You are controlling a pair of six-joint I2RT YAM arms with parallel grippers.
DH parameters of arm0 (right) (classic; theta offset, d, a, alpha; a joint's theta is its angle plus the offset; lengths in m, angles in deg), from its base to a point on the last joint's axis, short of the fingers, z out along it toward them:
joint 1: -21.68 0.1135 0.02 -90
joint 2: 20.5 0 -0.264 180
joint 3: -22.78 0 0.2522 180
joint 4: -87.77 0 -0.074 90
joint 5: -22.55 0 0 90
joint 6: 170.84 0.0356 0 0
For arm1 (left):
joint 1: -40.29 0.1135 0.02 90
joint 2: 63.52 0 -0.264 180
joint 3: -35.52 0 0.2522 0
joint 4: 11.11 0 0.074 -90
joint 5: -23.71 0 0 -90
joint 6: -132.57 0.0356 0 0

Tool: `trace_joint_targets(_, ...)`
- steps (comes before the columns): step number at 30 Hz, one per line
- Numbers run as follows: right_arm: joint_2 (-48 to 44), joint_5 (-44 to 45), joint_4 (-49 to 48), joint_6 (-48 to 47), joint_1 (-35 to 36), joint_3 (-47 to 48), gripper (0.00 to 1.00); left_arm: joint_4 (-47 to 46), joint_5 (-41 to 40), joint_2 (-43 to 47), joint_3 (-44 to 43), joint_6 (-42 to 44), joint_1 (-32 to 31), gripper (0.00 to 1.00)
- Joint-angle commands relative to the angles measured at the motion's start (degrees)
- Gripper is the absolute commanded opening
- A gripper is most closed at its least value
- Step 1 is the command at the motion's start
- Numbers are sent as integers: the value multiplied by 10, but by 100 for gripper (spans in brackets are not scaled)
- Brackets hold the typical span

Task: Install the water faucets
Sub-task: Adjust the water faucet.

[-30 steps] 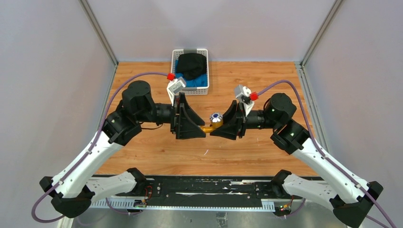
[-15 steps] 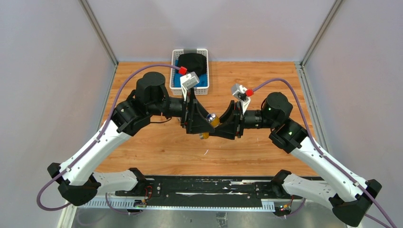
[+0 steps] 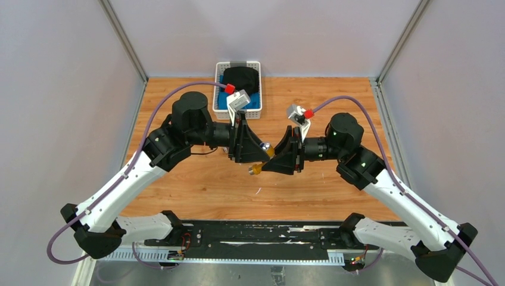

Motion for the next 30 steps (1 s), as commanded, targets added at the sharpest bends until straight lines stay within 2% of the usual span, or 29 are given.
trace_joint_targets(1,3,38,126,-35,7,57,34,7,26,-9,-20,14,-4,0)
trace_joint_targets(4,-1,68,194,-55,7,79,58,16,49,-13,-24,23,-4,0)
trace_joint_targets(8,0,38,269,-105,7,122,70,65,73,-35,-47,54,-4,0)
trace_joint_targets(13,-1,-3,260,-116,6,116,78,28,90,-40,-42,30,-4,0)
trace_joint_targets(19,12,-2,229,-96,15,98,78,26,100,-48,-45,28,-4,0)
trace_joint_targets(23,22,6,211,-81,27,91,74,23,101,-49,-43,24,-4,0)
trace_joint_targets(30,39,8,181,-60,35,85,47,22,107,-49,-36,26,-4,0)
